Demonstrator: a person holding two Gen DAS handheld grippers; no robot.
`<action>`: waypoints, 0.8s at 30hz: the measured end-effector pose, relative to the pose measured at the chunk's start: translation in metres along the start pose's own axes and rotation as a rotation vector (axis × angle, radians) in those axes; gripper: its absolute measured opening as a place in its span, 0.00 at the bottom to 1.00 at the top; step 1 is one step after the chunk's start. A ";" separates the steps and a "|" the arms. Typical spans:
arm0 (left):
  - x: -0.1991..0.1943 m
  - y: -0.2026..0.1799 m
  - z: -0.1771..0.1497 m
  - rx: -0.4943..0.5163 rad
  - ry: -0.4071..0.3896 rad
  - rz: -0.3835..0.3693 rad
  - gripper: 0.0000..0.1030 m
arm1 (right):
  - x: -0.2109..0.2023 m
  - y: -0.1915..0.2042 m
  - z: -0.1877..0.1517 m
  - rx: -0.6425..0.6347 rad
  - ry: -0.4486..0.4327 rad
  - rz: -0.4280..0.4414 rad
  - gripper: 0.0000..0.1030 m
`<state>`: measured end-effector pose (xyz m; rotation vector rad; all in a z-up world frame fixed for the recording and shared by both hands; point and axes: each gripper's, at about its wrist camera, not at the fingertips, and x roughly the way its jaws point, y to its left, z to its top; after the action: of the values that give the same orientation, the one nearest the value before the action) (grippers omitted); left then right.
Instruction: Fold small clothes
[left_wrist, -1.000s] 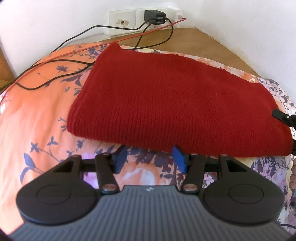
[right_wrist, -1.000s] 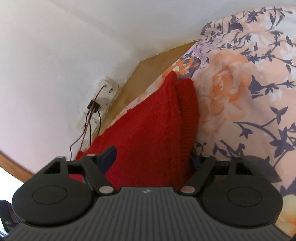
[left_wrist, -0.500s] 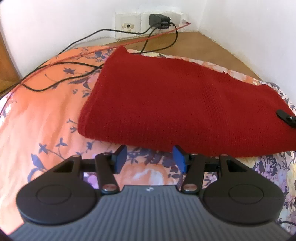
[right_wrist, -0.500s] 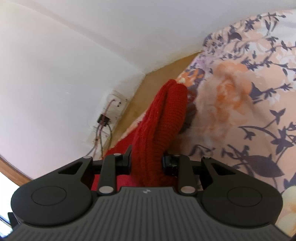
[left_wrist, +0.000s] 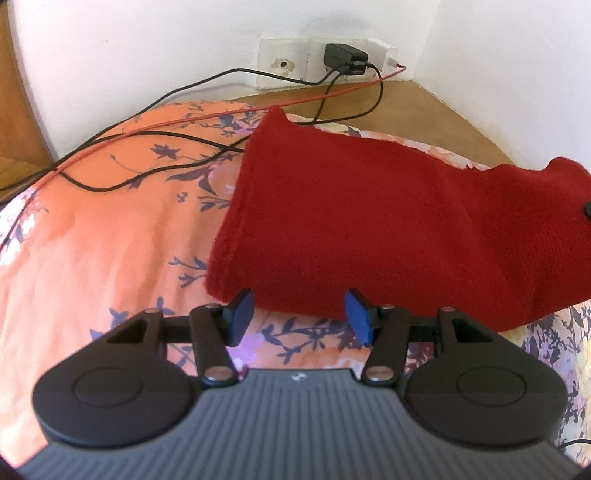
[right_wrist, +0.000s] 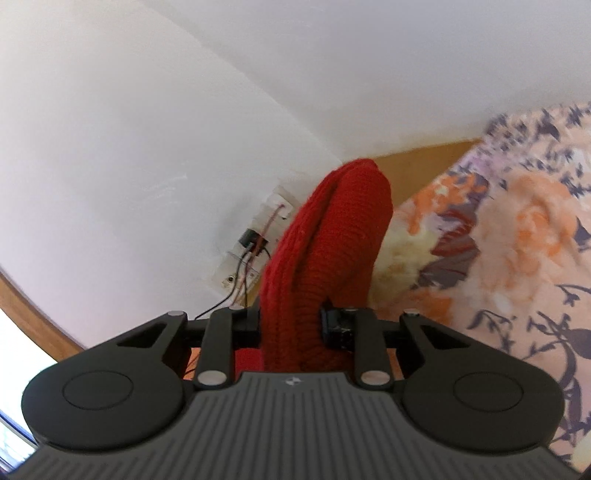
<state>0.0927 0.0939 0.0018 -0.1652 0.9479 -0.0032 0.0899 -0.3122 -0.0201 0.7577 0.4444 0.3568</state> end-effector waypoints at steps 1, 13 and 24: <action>-0.001 0.002 0.001 0.000 -0.002 -0.001 0.55 | 0.000 0.006 -0.001 -0.007 -0.007 0.001 0.26; -0.005 0.032 0.013 -0.015 -0.033 -0.017 0.55 | 0.034 0.094 -0.015 -0.173 -0.001 -0.005 0.25; -0.001 0.057 0.019 -0.022 -0.042 -0.037 0.55 | 0.116 0.155 -0.071 -0.373 0.164 -0.095 0.25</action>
<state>0.1040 0.1525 0.0056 -0.2023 0.9027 -0.0234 0.1296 -0.1130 0.0169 0.3441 0.5471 0.4007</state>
